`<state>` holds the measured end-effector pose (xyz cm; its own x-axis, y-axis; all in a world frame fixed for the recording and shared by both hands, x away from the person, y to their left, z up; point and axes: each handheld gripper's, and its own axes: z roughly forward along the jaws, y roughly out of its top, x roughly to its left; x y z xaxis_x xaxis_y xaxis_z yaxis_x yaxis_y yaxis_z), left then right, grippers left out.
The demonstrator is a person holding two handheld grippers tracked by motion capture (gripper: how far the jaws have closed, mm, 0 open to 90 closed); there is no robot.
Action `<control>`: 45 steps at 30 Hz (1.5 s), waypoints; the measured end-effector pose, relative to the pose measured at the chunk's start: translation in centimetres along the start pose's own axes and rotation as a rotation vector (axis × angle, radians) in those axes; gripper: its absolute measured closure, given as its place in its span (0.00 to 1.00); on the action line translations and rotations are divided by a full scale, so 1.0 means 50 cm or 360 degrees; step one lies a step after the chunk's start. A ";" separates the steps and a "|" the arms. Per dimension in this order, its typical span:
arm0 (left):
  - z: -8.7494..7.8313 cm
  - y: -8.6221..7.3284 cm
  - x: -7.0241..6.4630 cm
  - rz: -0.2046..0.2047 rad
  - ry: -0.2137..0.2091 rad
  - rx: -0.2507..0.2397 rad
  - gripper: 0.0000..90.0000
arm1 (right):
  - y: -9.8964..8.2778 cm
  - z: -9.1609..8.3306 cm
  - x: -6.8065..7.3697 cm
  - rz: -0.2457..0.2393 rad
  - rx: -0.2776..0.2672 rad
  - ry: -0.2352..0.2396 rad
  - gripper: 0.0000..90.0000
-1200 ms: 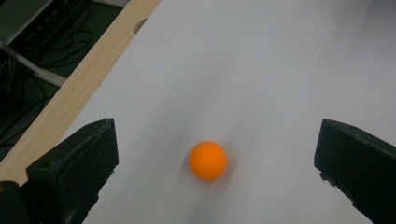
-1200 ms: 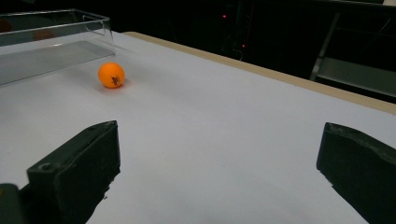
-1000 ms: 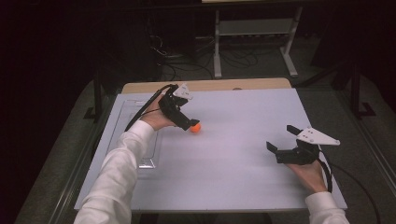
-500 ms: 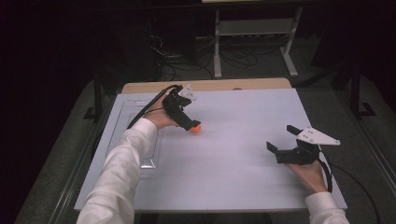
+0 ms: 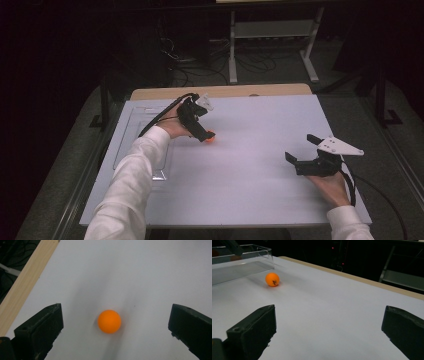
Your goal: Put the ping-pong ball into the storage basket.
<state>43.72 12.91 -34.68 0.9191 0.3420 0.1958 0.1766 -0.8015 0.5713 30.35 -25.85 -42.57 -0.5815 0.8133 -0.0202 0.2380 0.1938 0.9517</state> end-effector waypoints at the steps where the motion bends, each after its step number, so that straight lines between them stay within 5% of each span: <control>1: 0.002 0.000 0.000 0.0004 -0.0001 0.0004 0.00 | 0.000 0.000 0.000 -0.0001 0.0001 0.0002 0.00; 45: 0.076 -0.015 0.002 0.0045 -0.0073 0.0200 0.00 | -0.001 0.002 0.000 -0.0003 0.0010 0.0013 0.00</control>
<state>45.01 11.70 -38.11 0.9390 0.2978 0.1724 0.1902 -0.8667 0.4611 30.39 -25.80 -42.64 -0.5880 0.8086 -0.0195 0.2419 0.1988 0.9497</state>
